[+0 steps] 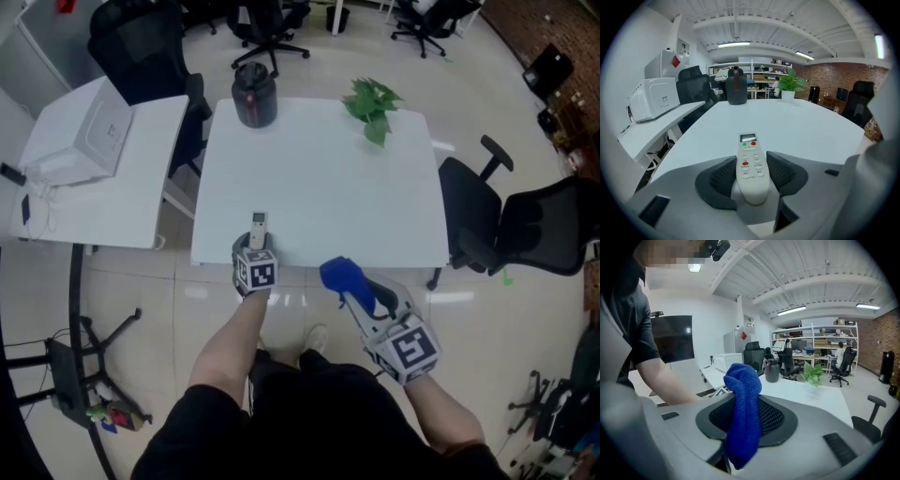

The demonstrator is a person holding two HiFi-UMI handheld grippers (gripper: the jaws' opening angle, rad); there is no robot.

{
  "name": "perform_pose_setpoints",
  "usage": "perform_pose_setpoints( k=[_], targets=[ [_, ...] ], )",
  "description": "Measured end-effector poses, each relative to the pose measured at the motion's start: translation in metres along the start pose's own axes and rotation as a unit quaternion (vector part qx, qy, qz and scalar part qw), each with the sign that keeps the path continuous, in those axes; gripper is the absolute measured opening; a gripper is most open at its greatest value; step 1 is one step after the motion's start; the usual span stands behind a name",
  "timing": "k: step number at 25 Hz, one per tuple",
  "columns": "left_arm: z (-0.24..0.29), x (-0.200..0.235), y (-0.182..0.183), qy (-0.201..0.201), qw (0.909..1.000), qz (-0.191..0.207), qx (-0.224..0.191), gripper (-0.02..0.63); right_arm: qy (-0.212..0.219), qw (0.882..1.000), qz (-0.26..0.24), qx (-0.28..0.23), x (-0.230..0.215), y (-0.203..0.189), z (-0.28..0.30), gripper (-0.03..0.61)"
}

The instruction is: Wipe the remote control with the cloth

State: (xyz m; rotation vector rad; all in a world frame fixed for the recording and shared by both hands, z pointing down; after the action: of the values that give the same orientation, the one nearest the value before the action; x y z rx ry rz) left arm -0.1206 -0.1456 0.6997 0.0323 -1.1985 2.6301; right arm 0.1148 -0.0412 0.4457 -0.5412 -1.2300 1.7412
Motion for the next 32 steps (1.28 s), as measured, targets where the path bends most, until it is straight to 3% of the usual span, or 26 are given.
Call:
perform_pose_setpoints(
  k=[8, 13, 18, 25, 32],
  targets=[
    [0.004, 0.000, -0.001, 0.008, 0.9999, 0.010, 0.003, 0.210, 0.006, 1.000, 0.000, -0.002, -0.001, -0.002, 0.004, 0.129],
    [-0.005, -0.001, 0.001, 0.000, 0.9999, 0.011, -0.002, 0.250, 0.008, 1.000, 0.008, 0.021, 0.000, 0.001, 0.007, 0.129],
    [-0.030, 0.000, 0.009, -0.014, 0.9996, 0.012, -0.021, 0.250, -0.002, 1.000, 0.005, -0.012, -0.002, 0.009, 0.013, 0.129],
    [-0.102, -0.018, 0.042, -0.083, 0.9932, -0.004, -0.082, 0.250, -0.014, 1.000, 0.010, -0.015, -0.004, 0.015, 0.025, 0.129],
    [-0.186, -0.038, 0.090, -0.159, 0.9769, 0.019, -0.142, 0.246, -0.042, 0.999, 0.003, -0.008, -0.012, 0.011, 0.049, 0.129]
  ],
)
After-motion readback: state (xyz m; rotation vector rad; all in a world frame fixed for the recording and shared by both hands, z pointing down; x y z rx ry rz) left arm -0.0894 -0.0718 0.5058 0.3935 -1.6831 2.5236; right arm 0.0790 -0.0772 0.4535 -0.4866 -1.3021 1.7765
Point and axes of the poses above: the fingertips, and each gripper's own axes: z forward along the fingers, x to its left, y out of its top, the point moved 2 cm from there along -z, backward along the fingers, and after that the axes turned 12 degrees about -z, right-handed, at the moved point
